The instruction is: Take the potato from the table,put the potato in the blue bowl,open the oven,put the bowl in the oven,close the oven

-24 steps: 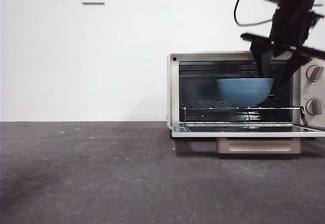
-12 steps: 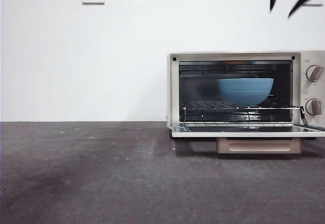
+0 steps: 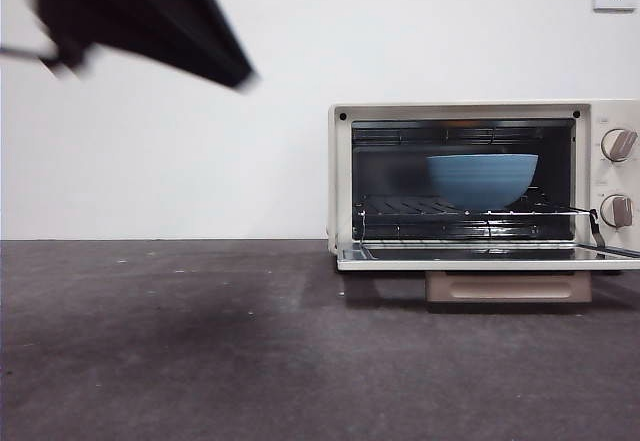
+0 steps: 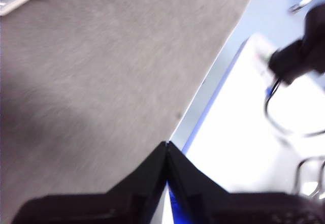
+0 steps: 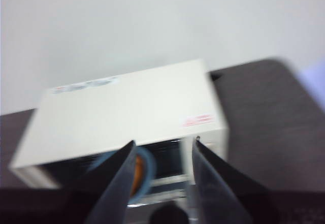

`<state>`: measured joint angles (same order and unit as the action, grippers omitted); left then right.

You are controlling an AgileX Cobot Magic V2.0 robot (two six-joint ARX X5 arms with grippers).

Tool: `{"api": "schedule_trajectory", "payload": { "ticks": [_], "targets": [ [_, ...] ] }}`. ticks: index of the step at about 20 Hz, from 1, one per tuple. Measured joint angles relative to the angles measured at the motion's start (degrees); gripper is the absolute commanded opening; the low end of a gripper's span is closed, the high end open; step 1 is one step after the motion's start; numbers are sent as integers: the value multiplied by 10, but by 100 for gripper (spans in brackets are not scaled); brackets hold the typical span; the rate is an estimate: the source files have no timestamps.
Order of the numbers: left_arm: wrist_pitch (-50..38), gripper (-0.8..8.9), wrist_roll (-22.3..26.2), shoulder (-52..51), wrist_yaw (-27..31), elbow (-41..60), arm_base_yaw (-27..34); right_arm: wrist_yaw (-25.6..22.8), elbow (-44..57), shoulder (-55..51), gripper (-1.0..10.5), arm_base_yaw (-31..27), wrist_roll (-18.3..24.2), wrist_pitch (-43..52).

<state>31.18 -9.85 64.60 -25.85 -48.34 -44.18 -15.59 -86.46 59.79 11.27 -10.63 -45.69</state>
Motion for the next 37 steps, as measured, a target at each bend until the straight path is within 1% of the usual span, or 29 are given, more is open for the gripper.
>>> {"api": "schedule_trajectory", "payload": {
  "ticks": [3, 6, 8, 11, 13, 15, 17, 19, 23, 26, 28, 30, 37],
  "targets": [
    [-64, -8, -34, 81, -79, 0, 41, -44, 0, -36, 188, 0, 35, -36],
    [-134, -8, -82, 156, -139, 0, 81, -61, 0, -61, 186, -1, 60, -77],
    [-187, -8, -125, 199, -165, 0, 104, -61, 0, -73, 181, -1, 72, -100],
    [-258, -7, -199, 259, -182, -2, 134, -61, 0, -91, 76, -1, 82, -124],
    [-270, -7, -240, 294, -176, -14, 146, -61, 0, -104, 59, -1, 85, -133],
    [-270, -7, -268, 326, -156, -34, 151, -61, 0, -118, 58, -1, 86, -135],
    [-270, -7, -284, 348, -131, -53, 151, -61, 0, -132, 53, -1, 86, -135],
    [-264, -7, -300, 370, -107, -79, 150, -61, 0, -147, -19, -1, 86, -134],
    [-245, -7, -320, 401, -72, -124, 144, -61, 0, -172, -12, -1, 84, -135],
    [-202, -7, -329, 419, -31, -154, 136, -61, 0, -179, -12, -1, 83, -143],
    [-177, -7, -333, 432, -23, -169, 133, -61, 0, -180, -12, -1, 83, -148],
    [-173, -7, -339, 442, -20, -172, 132, -61, 0, -180, -12, -1, 83, -151],
    [-195, -7, -389, 453, -14, -172, 131, -61, 0, -181, -12, -1, 83, -160]
  ]
}}
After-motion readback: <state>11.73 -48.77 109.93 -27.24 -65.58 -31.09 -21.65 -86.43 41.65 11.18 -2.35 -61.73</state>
